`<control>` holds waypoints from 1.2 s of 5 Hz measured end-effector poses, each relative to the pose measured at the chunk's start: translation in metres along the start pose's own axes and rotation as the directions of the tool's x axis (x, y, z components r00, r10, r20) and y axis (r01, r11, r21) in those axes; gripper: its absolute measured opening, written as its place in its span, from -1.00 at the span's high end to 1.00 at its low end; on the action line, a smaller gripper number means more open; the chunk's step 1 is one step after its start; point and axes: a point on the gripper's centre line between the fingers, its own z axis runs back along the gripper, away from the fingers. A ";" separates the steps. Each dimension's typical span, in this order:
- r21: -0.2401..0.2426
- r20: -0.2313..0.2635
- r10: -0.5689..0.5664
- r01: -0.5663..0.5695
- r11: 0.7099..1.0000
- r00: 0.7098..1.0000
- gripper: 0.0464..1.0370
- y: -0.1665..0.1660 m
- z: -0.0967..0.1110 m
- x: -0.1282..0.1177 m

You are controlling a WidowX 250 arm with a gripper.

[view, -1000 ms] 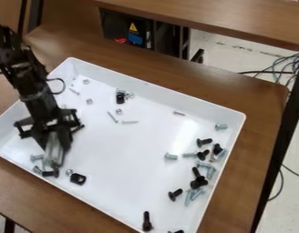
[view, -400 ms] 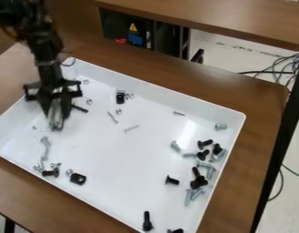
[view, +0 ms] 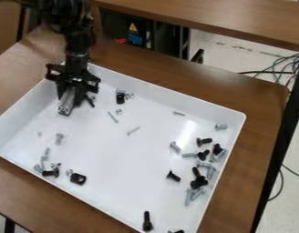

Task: Sweep into pile

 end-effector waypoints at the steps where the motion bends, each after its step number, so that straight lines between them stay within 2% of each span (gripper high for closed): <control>1: 0.044 -0.013 -0.143 0.144 0.989 0.990 0.36 -0.031 0.001 -0.008; 2: 0.068 -0.016 -0.281 0.281 0.957 0.960 0.36 -0.074 0.005 -0.026; 3: 0.067 -0.023 -0.334 0.335 0.940 0.942 0.36 -0.099 0.007 -0.033; 4: 0.093 -0.041 -0.439 0.441 0.893 0.897 0.36 -0.146 0.012 -0.049; 5: 0.130 -0.030 -0.556 0.554 0.822 0.831 0.36 -0.203 0.018 -0.073; 6: 0.085 0.002 -0.571 0.569 0.818 0.821 0.36 -0.227 0.019 -0.095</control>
